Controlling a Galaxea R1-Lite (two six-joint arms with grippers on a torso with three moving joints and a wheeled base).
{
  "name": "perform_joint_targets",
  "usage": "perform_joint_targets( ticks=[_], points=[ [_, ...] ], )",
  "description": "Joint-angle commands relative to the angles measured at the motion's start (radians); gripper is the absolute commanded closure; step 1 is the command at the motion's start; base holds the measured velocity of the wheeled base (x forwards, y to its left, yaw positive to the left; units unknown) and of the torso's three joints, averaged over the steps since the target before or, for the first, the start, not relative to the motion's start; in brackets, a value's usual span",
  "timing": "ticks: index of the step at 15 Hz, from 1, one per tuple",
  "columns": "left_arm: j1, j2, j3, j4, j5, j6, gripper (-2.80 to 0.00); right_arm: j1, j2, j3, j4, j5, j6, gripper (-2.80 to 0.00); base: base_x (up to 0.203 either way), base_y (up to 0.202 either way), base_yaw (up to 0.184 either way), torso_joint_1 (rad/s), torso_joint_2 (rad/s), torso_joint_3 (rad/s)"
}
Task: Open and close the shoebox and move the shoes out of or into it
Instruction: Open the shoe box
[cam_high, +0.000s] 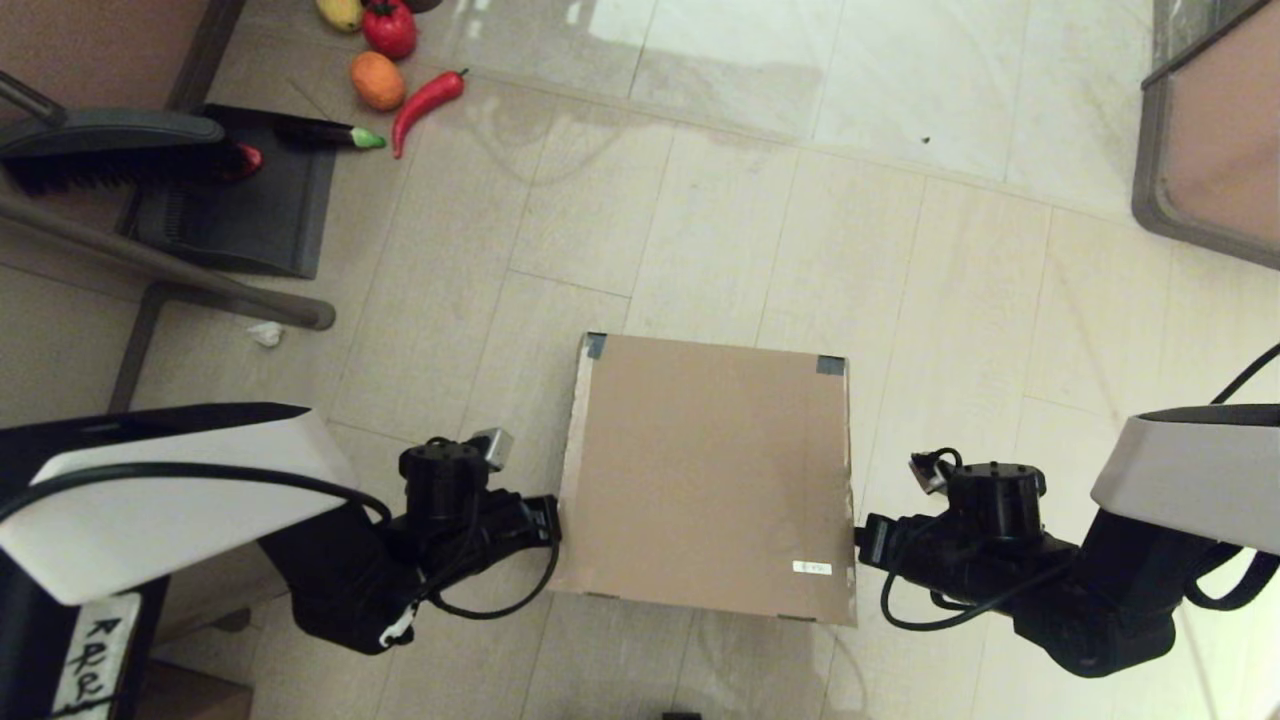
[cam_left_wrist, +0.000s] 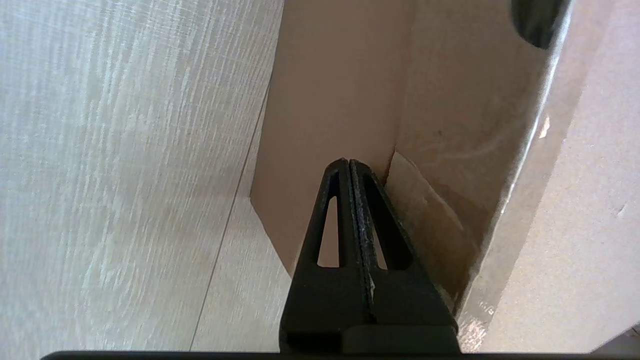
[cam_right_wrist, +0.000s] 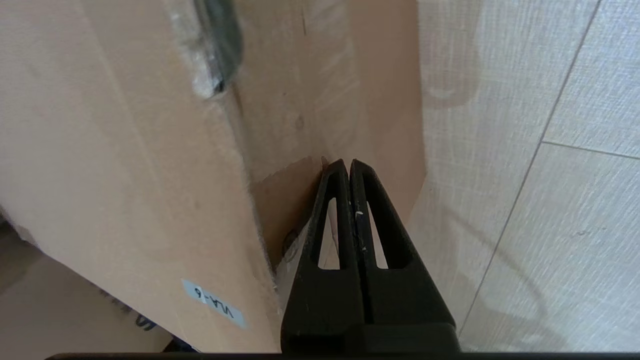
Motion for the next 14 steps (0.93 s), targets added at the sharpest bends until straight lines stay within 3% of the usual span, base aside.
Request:
perform_joint_targets(
  ticks=[1, 14],
  points=[
    [-0.003, -0.037, 0.019, -0.006, 0.006, -0.002, 0.0, -0.002, -0.03, 0.012, -0.007, 0.003, 0.003, 0.0, 0.0, 0.0, 0.0, 0.0, 0.0, 0.0],
    [-0.033, -0.141, 0.035, 0.024, 0.051, -0.003, 0.0, 0.004, -0.122, 0.183, -0.009, 0.077, 0.055, 0.0, 0.0, 0.0, 0.0, 0.0, 0.0, 0.0]
  ],
)
